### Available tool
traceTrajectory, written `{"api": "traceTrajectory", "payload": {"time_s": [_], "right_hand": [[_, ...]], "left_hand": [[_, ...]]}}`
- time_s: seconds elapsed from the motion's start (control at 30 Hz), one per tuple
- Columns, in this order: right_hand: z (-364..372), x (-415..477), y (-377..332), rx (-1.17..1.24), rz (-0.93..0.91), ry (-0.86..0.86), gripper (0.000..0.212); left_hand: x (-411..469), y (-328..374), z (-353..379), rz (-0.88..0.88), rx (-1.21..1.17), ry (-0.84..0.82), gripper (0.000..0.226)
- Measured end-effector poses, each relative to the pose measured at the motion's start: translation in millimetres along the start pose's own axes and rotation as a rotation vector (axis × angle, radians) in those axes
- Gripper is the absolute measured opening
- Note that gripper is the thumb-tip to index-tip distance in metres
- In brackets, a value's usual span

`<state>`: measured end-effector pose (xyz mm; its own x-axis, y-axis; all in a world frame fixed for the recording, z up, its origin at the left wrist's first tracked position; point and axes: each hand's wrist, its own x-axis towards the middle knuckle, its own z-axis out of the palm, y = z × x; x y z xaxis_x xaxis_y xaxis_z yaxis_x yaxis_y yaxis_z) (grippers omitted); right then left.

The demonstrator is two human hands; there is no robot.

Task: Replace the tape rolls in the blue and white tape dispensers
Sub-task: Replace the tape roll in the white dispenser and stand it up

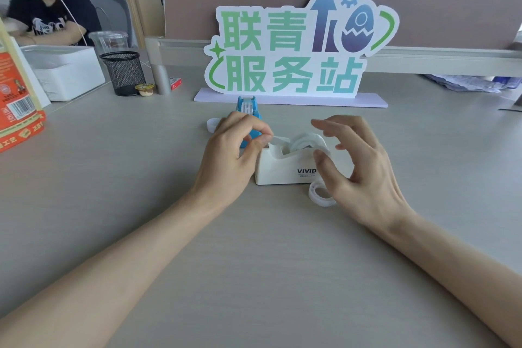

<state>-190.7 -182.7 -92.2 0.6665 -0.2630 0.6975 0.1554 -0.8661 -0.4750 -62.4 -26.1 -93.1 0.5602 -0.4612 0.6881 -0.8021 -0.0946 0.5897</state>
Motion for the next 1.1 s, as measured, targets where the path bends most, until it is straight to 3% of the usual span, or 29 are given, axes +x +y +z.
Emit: {"api": "traceTrajectory", "payload": {"time_s": [0.1, 0.3, 0.53, 0.83, 1.1], "right_hand": [[-1, 0, 1, 0.012, 0.01, 0.014, 0.042], [-2, 0, 1, 0.043, 0.045, 0.019, 0.038], [-2, 0, 3, 0.041, 0.066, 0.018, 0.034], [-1, 1, 6, 0.035, 0.077, 0.003, 0.033], [-1, 1, 7, 0.027, 0.138, -0.026, 0.03]], "left_hand": [[5, -14, -12, 0.036, 0.077, 0.014, 0.009], [4, -35, -46, 0.277, 0.424, -0.051, 0.012], [2, -37, -50, 0.322, 0.494, -0.107, 0.009], [-4, -32, -38, 0.387, 0.501, -0.402, 0.01], [1, -33, -43, 0.56, 0.866, -0.395, 0.025]]}}
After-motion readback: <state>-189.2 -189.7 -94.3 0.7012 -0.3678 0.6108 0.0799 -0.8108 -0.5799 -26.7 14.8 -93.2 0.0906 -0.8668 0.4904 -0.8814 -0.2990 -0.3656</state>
